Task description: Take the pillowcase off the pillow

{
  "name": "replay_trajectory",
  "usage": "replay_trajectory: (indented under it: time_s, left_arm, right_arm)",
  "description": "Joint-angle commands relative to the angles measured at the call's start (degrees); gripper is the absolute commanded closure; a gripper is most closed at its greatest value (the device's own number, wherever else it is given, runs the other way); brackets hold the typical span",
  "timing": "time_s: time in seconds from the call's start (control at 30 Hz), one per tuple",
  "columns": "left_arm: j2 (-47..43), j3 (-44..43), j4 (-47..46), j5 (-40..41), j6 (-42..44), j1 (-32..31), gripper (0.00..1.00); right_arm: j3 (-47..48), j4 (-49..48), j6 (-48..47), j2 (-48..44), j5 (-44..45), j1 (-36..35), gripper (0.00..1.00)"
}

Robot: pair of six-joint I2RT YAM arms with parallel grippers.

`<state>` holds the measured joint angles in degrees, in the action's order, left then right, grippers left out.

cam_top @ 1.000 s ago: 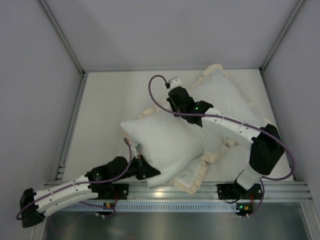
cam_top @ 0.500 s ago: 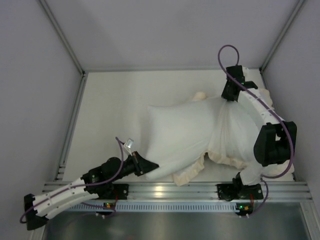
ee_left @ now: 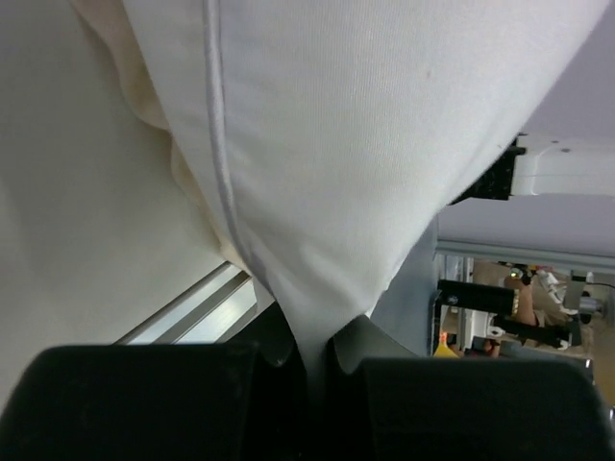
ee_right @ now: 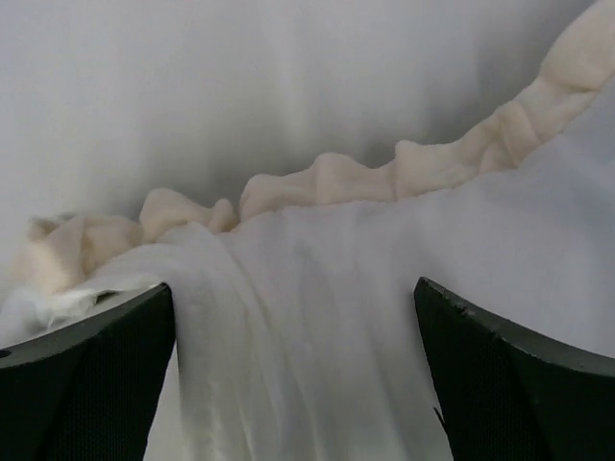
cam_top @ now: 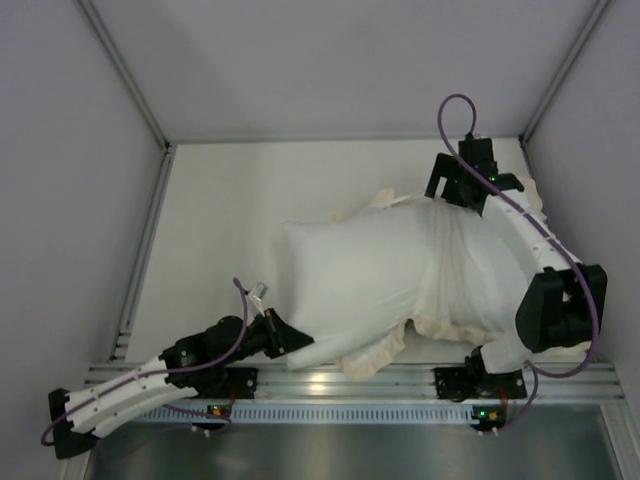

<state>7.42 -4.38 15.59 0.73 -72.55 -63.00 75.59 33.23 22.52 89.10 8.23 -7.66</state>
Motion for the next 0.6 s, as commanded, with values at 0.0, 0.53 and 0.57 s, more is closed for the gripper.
replay_trajectory:
  time_s: [0.0,0.53,0.57]
  left_arm:
    - [5.2,-4.6,8.0,-1.4,1.2,-1.2,1.0]
    - [50.7,-40.2,3.5,-7.7,27.1,21.7,1.0]
    - [49.3,-40.1,3.7,-8.3,27.5,22.7,1.0]
  right_arm:
    - [-4.3,-7.0,-4.1,-14.7,11.3,-10.3,0.0]
    - [-30.6,7.2,8.2,-53.8,1.9,-19.6,0.01]
    - [-30.9,7.2,8.2,-52.6,-0.4,-19.5,0.0]
